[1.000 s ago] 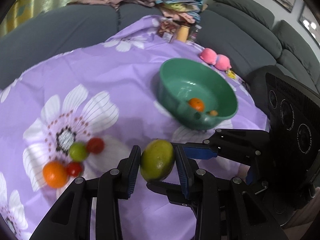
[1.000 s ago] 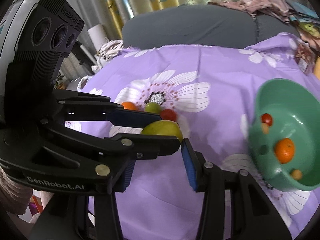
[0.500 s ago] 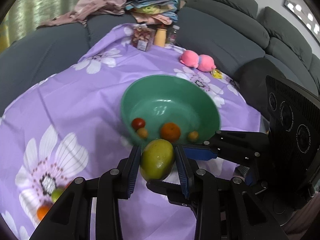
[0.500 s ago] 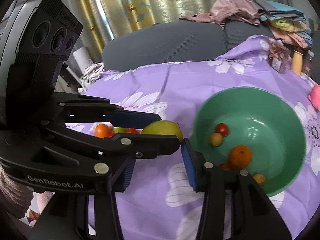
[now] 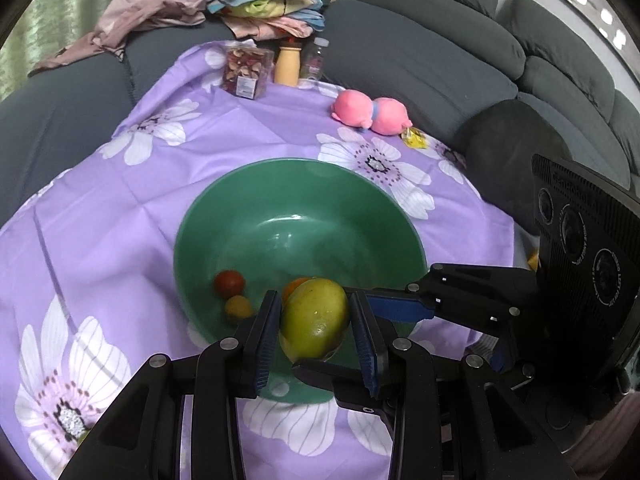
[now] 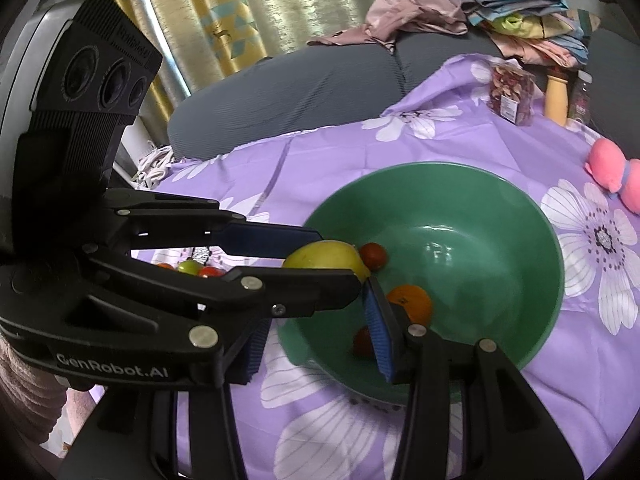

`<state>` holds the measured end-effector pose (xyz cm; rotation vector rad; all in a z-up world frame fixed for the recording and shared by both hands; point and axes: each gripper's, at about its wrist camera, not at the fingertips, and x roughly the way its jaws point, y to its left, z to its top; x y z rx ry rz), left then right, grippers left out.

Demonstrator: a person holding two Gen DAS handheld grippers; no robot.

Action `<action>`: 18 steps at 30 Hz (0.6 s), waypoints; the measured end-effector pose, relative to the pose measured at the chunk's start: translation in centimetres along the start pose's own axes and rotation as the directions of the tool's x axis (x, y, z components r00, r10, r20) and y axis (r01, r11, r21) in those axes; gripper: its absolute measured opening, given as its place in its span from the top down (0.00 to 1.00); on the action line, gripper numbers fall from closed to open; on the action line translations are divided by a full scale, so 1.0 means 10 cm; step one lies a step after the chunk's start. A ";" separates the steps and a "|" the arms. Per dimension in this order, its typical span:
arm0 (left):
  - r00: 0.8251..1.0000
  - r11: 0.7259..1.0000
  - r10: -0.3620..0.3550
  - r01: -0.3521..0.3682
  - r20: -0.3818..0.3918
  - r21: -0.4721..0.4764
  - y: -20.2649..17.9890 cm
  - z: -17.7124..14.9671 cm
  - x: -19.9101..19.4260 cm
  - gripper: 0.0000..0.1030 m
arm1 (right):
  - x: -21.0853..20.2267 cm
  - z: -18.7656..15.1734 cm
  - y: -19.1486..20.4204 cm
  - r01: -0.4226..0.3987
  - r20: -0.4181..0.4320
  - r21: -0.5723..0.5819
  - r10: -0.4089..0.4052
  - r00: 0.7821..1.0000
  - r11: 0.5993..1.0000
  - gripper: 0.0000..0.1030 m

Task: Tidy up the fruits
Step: 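Carry the lemon with the left gripper over the green bowl and release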

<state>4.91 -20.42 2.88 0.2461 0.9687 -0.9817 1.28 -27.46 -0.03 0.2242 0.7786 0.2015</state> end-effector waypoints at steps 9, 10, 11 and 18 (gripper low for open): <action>1.000 1.000 -0.002 0.002 -0.016 -0.011 0.00 0.01 0.05 0.66 | 0.00 -0.04 -0.03 0.020 -0.005 0.009 -0.020 1.000 1.000 0.54; 1.000 1.000 0.003 -0.003 -0.015 -0.022 0.01 0.01 0.05 0.66 | 0.01 -0.03 -0.03 0.028 -0.005 0.009 -0.028 1.000 1.000 0.54; 1.000 0.999 0.002 -0.003 -0.016 -0.033 0.02 0.01 0.05 0.66 | 0.01 -0.03 -0.04 0.033 -0.005 0.013 -0.033 0.999 0.999 0.55; 0.997 0.996 0.070 -0.071 -0.010 -0.063 0.12 -0.05 -0.06 0.66 | -0.04 -0.05 0.03 0.085 -0.005 0.000 -0.085 0.996 0.996 0.55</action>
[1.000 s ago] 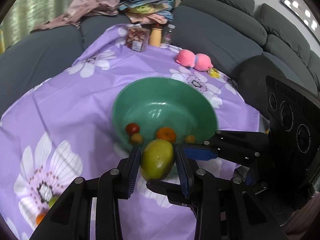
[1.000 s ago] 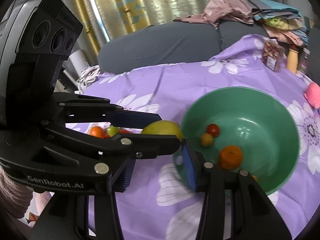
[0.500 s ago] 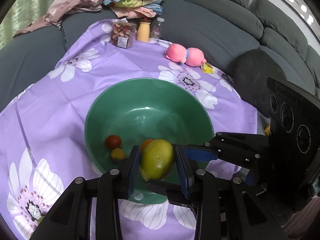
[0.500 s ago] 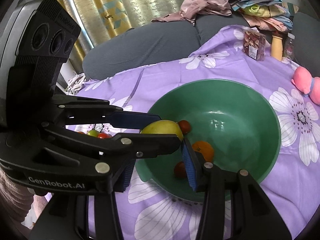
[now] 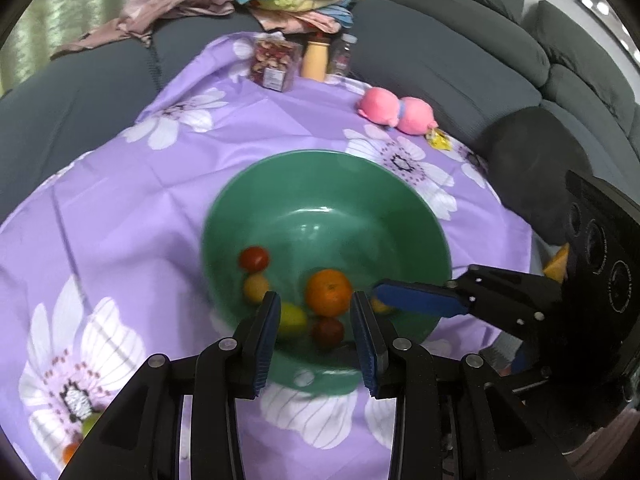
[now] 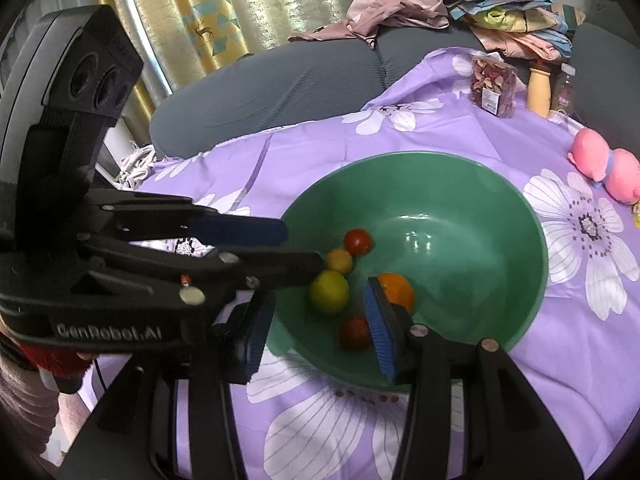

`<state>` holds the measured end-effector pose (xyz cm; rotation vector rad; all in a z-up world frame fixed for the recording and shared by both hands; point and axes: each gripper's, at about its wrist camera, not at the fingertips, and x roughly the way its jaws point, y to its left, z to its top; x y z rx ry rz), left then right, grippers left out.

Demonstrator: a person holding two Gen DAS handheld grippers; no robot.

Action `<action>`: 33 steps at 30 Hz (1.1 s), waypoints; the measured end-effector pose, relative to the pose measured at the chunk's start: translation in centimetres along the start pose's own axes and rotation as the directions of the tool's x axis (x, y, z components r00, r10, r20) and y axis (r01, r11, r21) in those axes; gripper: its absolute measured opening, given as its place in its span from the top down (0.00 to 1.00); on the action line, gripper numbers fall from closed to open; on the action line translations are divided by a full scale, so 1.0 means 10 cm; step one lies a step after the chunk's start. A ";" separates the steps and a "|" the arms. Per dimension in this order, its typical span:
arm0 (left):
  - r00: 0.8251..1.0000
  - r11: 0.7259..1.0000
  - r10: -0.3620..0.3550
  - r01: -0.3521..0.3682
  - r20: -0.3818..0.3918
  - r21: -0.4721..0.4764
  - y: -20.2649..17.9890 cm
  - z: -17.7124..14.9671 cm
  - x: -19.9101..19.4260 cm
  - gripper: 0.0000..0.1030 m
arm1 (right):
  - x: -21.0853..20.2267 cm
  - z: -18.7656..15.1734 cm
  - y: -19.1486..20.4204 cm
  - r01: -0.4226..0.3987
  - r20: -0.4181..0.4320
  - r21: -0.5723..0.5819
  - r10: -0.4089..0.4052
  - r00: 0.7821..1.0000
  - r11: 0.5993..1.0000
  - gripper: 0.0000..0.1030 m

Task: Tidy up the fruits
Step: 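Carry the lemon with the left gripper over the green bowl and release, then move the left gripper back toward the orange beside the tomatoes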

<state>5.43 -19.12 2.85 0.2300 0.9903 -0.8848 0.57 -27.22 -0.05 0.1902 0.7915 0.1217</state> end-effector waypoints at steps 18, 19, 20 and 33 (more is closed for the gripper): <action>0.982 0.980 0.158 -0.142 0.107 -0.140 0.37 -0.54 -0.76 0.54 | -0.42 -0.03 0.51 0.104 0.079 -0.137 -0.094 0.992 0.985 0.39; 0.980 0.978 0.166 -0.149 0.113 -0.147 0.39 -0.58 -0.80 0.54 | -0.44 -0.04 0.55 0.104 0.082 -0.142 -0.093 0.992 0.984 0.38; 0.977 0.975 0.176 -0.157 0.118 -0.155 0.40 -0.63 -0.85 0.54 | -0.46 -0.04 0.58 0.103 0.085 -0.149 -0.091 0.992 0.983 0.37; 0.951 0.937 0.274 -0.231 0.143 -0.261 0.64 -1.11 -1.28 0.53 | -0.60 -0.07 1.07 0.081 0.118 -0.250 -0.053 0.992 0.965 0.32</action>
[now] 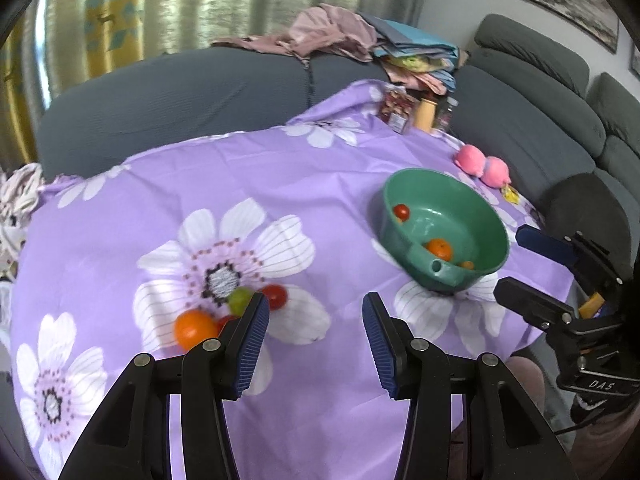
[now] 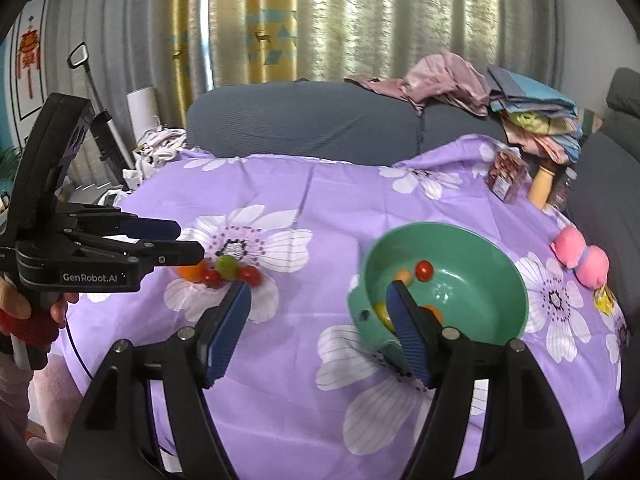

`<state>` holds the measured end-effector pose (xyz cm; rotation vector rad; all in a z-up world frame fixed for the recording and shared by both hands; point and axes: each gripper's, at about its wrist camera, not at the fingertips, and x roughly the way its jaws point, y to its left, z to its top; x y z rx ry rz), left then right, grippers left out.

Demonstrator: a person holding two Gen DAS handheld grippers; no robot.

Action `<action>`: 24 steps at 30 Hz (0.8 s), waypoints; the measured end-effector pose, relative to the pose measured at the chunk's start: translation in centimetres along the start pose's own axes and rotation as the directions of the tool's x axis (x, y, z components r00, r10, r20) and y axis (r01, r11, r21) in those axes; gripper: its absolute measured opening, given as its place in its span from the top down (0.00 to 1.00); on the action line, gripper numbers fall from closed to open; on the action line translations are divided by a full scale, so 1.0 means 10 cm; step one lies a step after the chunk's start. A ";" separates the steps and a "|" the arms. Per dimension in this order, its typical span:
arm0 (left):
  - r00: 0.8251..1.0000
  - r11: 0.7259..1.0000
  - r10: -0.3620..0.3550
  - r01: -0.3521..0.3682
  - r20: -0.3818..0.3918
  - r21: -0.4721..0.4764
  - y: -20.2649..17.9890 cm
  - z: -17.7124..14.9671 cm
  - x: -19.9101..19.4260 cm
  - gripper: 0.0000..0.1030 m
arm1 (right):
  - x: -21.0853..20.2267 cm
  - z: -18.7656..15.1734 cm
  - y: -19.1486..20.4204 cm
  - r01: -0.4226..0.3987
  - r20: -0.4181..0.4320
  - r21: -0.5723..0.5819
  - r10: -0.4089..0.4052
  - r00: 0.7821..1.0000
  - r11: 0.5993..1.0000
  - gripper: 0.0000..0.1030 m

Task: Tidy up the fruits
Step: 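Move the left gripper back toward the orange beside the tomatoes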

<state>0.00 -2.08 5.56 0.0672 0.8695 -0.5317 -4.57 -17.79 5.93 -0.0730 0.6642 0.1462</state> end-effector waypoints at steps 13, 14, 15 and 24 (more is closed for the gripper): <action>0.999 0.997 0.049 -0.049 0.001 -0.061 0.30 -0.25 -0.19 0.53 | 0.05 0.07 0.41 -0.063 -0.008 -0.060 0.062 0.998 0.996 0.32; 0.999 0.997 0.050 -0.050 0.002 -0.062 0.32 -0.26 -0.20 0.53 | 0.05 0.08 0.44 -0.067 -0.010 -0.064 0.067 0.998 0.996 0.32; 0.999 0.997 0.051 -0.051 0.003 -0.063 0.33 -0.27 -0.21 0.53 | 0.07 0.08 0.47 -0.074 -0.013 -0.069 0.073 0.997 0.995 0.32; 0.998 0.995 0.054 -0.053 0.008 -0.090 0.49 -0.36 -0.27 0.53 | 0.15 0.09 0.71 -0.101 -0.046 -0.103 0.096 0.994 0.990 0.32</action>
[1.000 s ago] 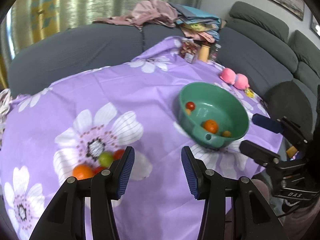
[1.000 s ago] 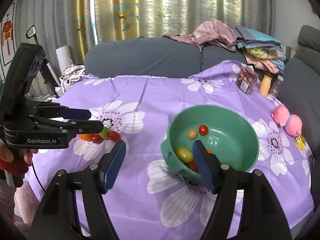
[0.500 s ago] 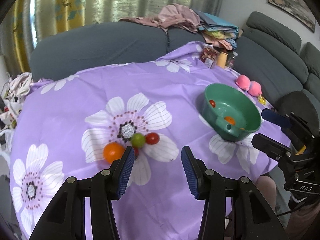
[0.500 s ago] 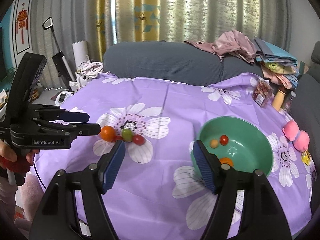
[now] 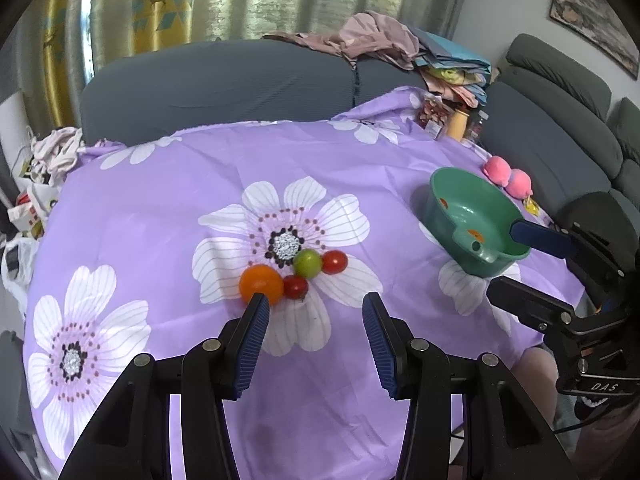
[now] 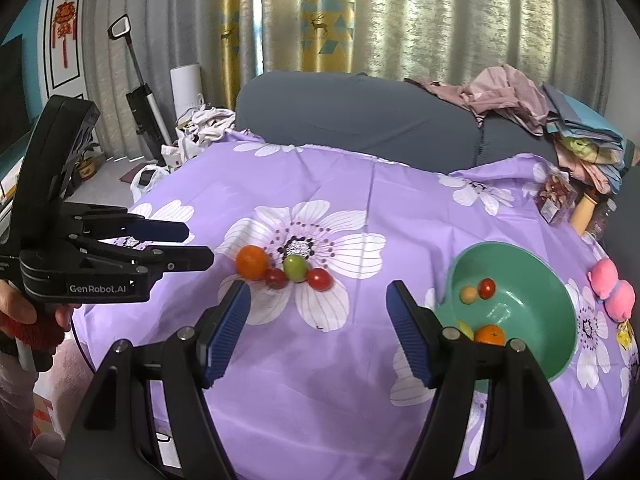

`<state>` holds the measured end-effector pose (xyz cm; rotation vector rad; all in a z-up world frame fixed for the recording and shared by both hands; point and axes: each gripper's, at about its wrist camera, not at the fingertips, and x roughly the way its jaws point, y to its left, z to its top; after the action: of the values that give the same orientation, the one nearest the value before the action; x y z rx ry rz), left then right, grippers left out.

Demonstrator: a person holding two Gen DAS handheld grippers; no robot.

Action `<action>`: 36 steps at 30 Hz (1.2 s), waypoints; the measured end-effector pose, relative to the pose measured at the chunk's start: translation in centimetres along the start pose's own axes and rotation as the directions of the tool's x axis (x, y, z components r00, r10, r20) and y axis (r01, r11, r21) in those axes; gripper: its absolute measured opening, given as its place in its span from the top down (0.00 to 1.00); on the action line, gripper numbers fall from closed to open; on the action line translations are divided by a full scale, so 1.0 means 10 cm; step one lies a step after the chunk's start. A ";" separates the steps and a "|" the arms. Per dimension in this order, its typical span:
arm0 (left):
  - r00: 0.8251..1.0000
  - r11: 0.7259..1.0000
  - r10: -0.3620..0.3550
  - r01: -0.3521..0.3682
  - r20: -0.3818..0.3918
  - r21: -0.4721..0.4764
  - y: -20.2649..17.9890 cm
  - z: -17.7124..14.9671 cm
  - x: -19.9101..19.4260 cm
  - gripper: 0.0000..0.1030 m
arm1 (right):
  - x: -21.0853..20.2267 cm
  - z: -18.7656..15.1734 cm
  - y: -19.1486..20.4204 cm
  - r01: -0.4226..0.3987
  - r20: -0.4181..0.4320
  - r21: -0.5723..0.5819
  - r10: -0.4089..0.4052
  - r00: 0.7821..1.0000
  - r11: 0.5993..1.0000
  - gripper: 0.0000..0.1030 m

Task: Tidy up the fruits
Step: 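Move the left gripper back toward the orange beside the tomatoes, then close the left gripper around the orange and lift it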

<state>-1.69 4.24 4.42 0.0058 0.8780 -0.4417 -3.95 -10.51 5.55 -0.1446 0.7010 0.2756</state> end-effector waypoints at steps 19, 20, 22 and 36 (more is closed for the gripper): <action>0.999 0.999 -0.026 0.026 -0.028 -0.027 0.23 -0.06 0.17 0.53 | 0.40 0.04 0.26 -0.044 -0.082 -0.036 0.040 0.996 0.998 0.32; 0.999 0.999 -0.025 0.024 -0.032 -0.030 0.25 -0.06 0.19 0.53 | 0.44 0.03 0.27 -0.047 -0.092 -0.035 0.044 0.995 0.998 0.32; 0.999 0.999 -0.027 0.026 -0.040 -0.035 0.28 -0.06 0.23 0.53 | 0.53 0.01 0.28 -0.058 -0.113 -0.029 0.055 0.992 0.998 0.32; 0.995 0.998 -0.052 0.049 -0.090 -0.026 0.52 0.00 0.55 0.53 | 1.18 -0.19 0.22 -0.253 -0.230 0.123 0.275 0.933 0.960 0.32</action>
<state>3.32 6.93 -0.62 -0.0185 0.9746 -0.4811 2.84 -6.44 -3.63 0.0053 0.9802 0.4886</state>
